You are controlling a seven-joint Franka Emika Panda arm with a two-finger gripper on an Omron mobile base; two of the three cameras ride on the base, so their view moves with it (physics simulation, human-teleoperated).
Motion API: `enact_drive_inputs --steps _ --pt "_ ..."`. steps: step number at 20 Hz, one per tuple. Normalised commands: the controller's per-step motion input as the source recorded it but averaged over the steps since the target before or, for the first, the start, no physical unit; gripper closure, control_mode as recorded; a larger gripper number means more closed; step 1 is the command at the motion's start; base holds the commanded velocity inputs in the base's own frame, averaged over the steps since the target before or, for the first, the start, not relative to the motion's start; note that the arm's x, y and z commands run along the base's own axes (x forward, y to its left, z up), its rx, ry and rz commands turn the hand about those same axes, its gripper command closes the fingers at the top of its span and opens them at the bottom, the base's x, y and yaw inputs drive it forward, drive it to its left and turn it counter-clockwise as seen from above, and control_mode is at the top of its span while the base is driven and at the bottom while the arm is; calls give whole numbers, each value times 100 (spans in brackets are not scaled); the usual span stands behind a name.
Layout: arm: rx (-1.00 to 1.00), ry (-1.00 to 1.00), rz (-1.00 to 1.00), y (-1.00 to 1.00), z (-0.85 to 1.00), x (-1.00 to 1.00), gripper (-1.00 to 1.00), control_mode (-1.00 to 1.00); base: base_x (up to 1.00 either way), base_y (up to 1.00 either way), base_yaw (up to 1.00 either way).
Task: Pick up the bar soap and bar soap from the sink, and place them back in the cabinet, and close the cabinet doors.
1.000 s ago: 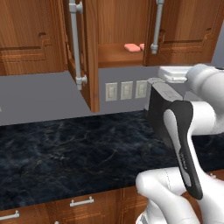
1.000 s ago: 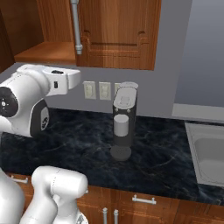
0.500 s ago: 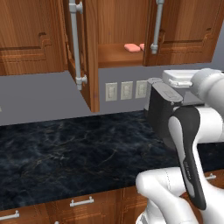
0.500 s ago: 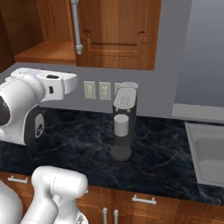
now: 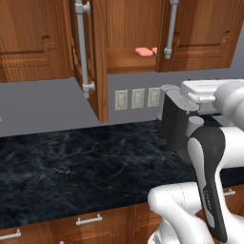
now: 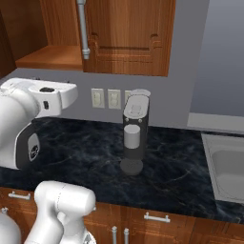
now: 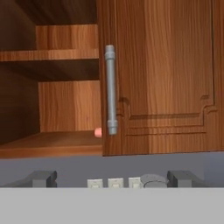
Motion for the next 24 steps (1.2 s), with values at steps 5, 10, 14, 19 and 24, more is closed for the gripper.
enact_drive_inputs --steps 5,10,14,19,24 --pt "-1 -1 0 16 4 -21 -100 -100 0 0 0" --pt "-1 0 0 13 7 -11 -100 -100 0 0 0" --pt "-1 0 0 9 9 -11 -100 -100 0 0 0" --pt "-1 -1 0 9 9 -20 -100 -100 0 0 0" --pt "0 0 0 9 9 -23 -100 -100 0 0 0"
